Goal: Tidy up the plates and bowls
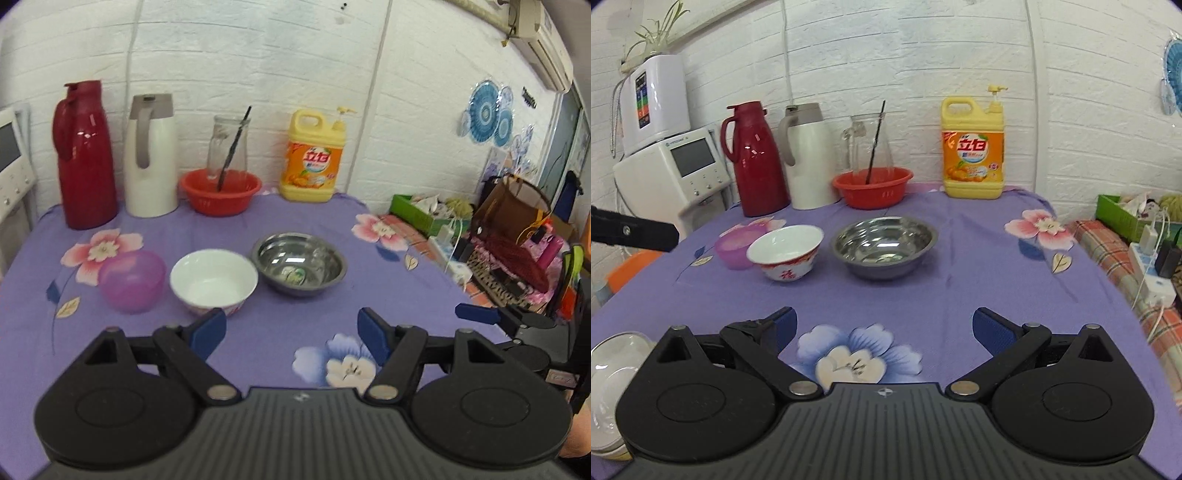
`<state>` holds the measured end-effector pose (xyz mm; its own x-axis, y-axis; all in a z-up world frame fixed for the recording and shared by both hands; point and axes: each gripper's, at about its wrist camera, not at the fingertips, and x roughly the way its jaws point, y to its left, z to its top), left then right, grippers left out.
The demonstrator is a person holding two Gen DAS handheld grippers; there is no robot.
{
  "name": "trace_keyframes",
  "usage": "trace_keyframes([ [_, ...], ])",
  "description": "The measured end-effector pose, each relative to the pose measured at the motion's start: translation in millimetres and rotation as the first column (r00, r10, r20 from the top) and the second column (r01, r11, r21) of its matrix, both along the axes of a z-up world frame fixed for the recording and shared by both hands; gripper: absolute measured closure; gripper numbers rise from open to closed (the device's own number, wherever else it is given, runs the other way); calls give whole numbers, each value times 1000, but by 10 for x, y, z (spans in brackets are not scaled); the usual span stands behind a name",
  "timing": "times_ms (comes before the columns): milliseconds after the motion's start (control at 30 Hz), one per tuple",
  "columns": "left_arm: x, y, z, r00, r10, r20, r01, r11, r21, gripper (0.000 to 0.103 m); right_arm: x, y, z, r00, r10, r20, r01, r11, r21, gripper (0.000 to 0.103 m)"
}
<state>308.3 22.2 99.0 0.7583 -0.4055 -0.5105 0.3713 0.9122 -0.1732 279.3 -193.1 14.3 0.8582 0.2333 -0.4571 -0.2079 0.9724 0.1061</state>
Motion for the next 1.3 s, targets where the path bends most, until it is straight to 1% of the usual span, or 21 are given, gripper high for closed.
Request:
trace_keyframes([
  [100,443,-192,58,1000,-11,17,11,1000,-7,33,314,-163,113,999,-41,9,41,999,-4,0],
  [167,777,-292,23,1000,-20,-10,19,1000,-22,33,542,-236,137,998,-67,4,67,998,-9,0],
  [233,1087,-360,-56,999,-28,-32,26,999,-46,33,769,-268,126,997,-71,-4,71,997,-16,0],
  [300,1405,-410,-162,998,-20,-67,16,998,-54,33,984,-275,77,997,-79,-15,78,997,-23,0],
  [367,1735,-459,-266,996,-19,-85,15,998,-57,33,1242,-261,1,997,-72,-35,71,997,-27,0],
  [400,1896,-492,-321,995,-15,-96,10,999,-50,33,1357,-253,-51,996,-74,-48,73,997,-26,0],
  [467,2207,-576,-472,992,-26,-126,25,1000,-5,33,1614,-245,-174,994,-74,-86,74,997,-8,0],
  [567,2544,-697,-715,986,-8,-169,22,996,84,33,1950,-217,-349,987,-74,-143,78,997,22,0],
  [633,2707,-744,-857,979,-11,-202,34,993,112,33,2117,-178,-439,983,-58,-174,65,997,35,0],
  [733,2851,-790,-989,975,-7,-220,37,990,134,33,2250,-97,-528,978,-17,-209,23,999,25,0],
  [800,2903,-816,-1056,972,-8,-233,41,989,140,33,2245,-56,-555,979,-2,-203,3,1000,6,0],
  [900,2933,-877,-1125,971,-12,-240,51,986,160,34,2237,-22,-585,977,15,-212,-12,1000,16,0],
  [1000,2929,-960,-1170,968,-33,-249,80,980,181,36,2232,47,-623,976,41,-213,-41,999,5,0],
  [1033,2917,-986,-1185,967,-45,-250,95,977,192,43,2224,77,-631,976,56,-212,-57,998,1,0],
  [1067,2895,-1012,-1197,967,-55,-248,108,972,207,44,2229,105,-640,974,69,-216,-71,997,-3,0],
  [1133,2845,-1067,-1205,969,-73,-237,130,963,238,51,2213,174,-638,973,86,-212,-95,995,-36,0],
  [1200,2798,-1103,-1188,966,-92,-241,149,961,232,54,2163,225,-618,972,98,-214,-110,993,-41,0],
  [1233,2780,-1119,-1175,963,-95,-254,151,966,212,54,2141,240,-601,969,111,-222,-119,993,-23,0],
  [1267,2761,-1136,-1164,961,-89,-261,146,967,208,54,2118,253,-580,966,114,-233,-119,993,-5,0],
  [1300,2733,-1168,-1151,961,-85,-262,145,965,220,54,2086,264,-560,966,105,-237,-110,994,-7,0],
])
